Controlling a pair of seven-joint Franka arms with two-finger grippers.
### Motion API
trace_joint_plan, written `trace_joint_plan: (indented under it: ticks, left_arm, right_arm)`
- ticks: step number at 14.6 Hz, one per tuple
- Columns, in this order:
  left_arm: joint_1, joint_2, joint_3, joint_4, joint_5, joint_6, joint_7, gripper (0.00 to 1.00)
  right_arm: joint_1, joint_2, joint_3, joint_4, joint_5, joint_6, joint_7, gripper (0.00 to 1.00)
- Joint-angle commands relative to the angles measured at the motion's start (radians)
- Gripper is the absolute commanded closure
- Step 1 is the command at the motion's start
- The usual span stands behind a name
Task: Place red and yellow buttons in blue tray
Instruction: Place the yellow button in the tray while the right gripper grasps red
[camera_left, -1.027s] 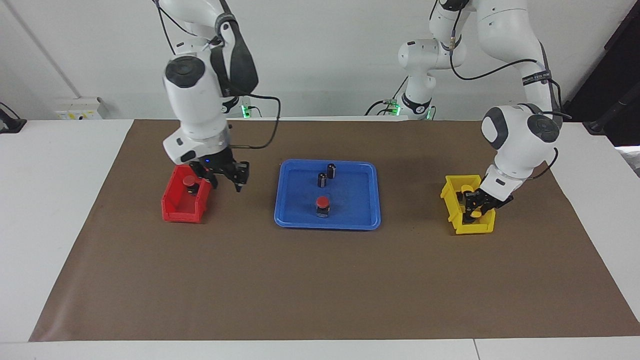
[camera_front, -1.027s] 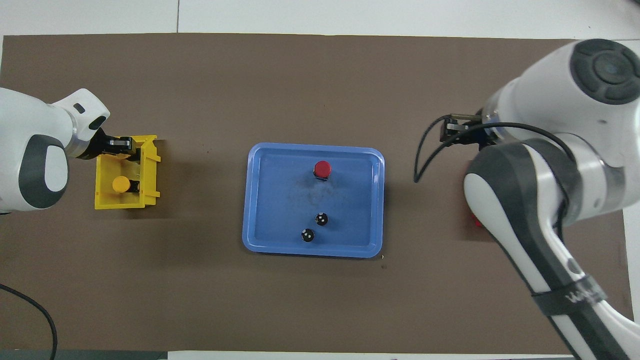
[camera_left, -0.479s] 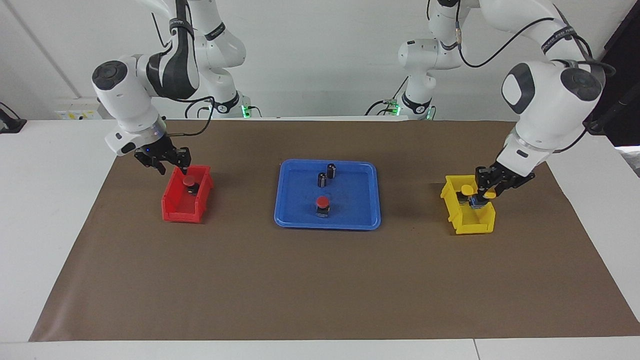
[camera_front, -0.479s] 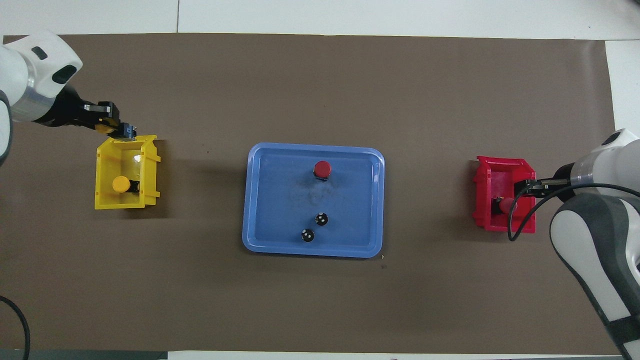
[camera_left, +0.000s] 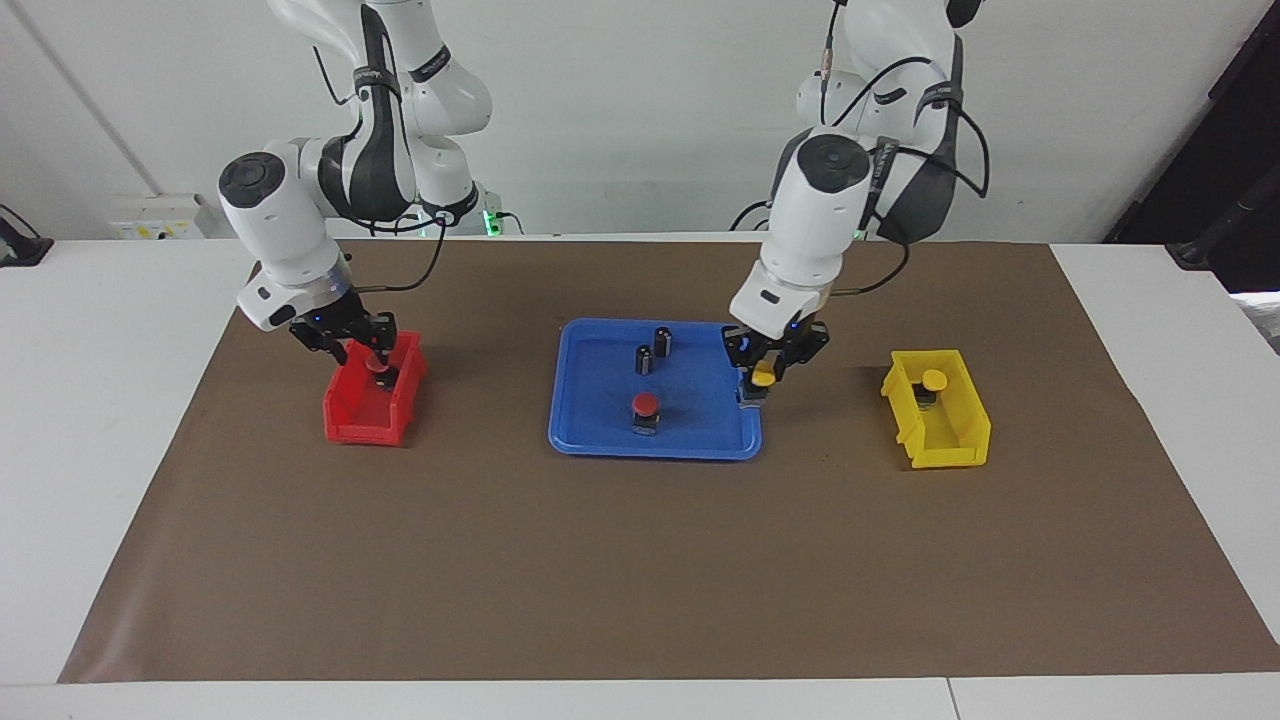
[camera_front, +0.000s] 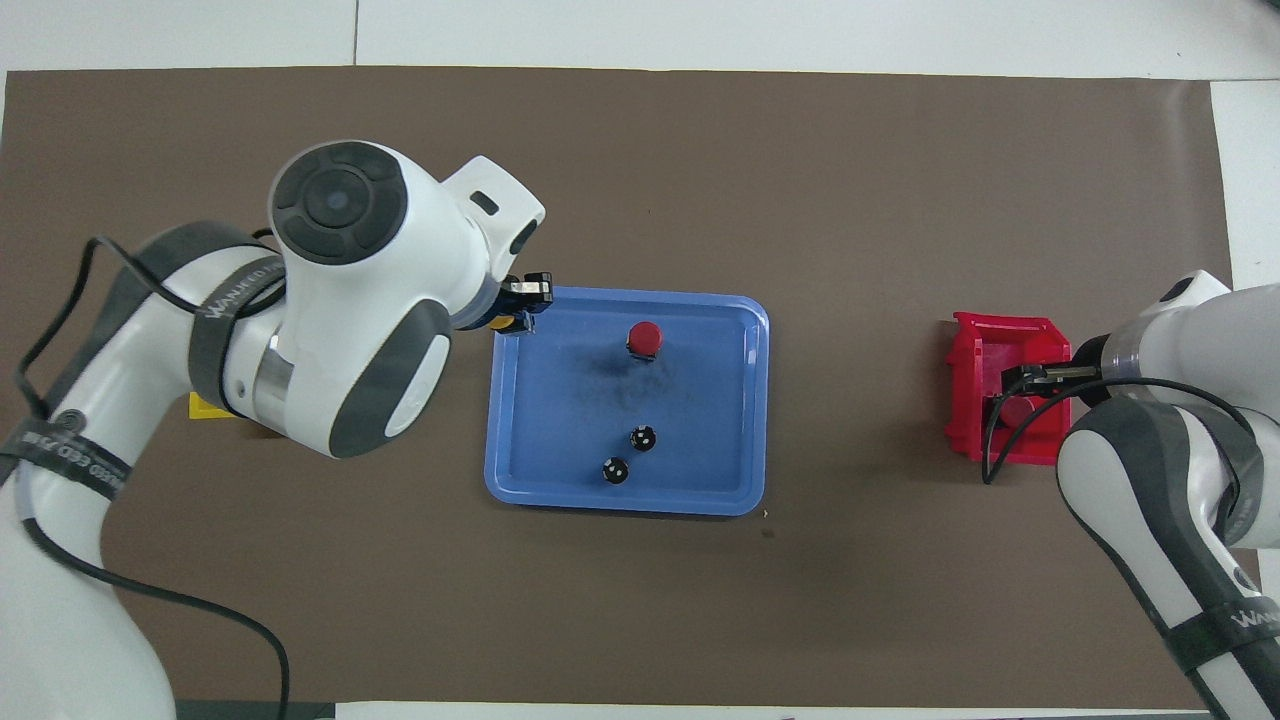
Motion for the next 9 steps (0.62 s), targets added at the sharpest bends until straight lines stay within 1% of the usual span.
trace_joint_plan:
  ticks: [1,3,5,9]
  left_arm:
    - [-0.053,0.034,0.021,-0.012,0.020,0.053,-0.079,0.99]
    - [-0.081,0.056,0.021,-0.012,0.020,0.062,-0.089,0.99]
    - [-0.116,0.094,0.022,-0.008,0.034,0.074,-0.143,0.99]
    - [-0.118,0.123,0.022,-0.008,0.046,0.107,-0.157,0.99]
  right_arm:
    - [-0.004,0.007,0.004,-0.049,0.011,0.059,-0.031,0.36]
    - [-0.001,0.008,0.004,-0.051,0.011,0.068,-0.029,0.36]
    - [-0.001,0.005,0.004,-0.065,0.011,0.076,-0.029,0.36]
    - [-0.001,-0.002,0.004,-0.091,0.011,0.088,-0.032,0.38]
